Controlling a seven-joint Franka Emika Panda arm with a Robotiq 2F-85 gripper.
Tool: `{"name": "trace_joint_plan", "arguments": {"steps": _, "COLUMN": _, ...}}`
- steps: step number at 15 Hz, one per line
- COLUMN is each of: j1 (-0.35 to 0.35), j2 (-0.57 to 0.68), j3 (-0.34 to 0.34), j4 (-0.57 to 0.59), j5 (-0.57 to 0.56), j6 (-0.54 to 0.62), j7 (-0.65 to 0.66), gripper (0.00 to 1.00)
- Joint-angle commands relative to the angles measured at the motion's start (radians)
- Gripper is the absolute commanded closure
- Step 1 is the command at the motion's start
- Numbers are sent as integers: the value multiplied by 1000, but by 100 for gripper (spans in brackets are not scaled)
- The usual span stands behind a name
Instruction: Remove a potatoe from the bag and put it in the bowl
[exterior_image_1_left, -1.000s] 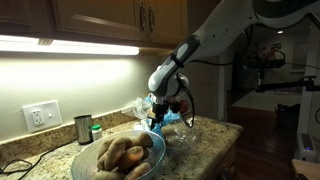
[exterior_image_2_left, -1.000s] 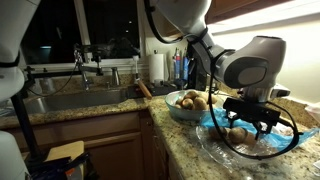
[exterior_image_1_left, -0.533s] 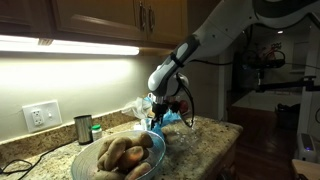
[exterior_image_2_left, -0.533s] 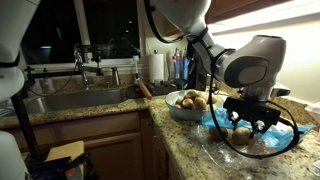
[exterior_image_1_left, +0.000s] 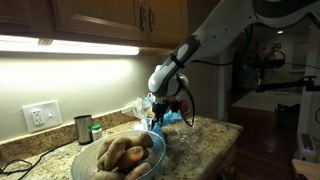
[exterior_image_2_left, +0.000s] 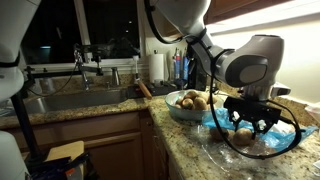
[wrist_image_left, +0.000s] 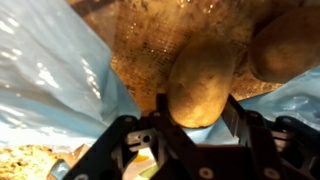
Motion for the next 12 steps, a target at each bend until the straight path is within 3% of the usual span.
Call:
{"name": "trace_joint_plan", "arguments": {"steps": 1, "j1": 32, "j2": -47, "j3": -37, "j4": -35, "j5": -65, "j6": 1, "j7": 78, "gripper": 68}}
{"name": "trace_joint_plan", "arguments": {"steps": 12, "j1": 61, "j2": -145, "j3": -60, "j4": -150, "j5": -160, "j6": 19, "j7": 159, "gripper": 68}}
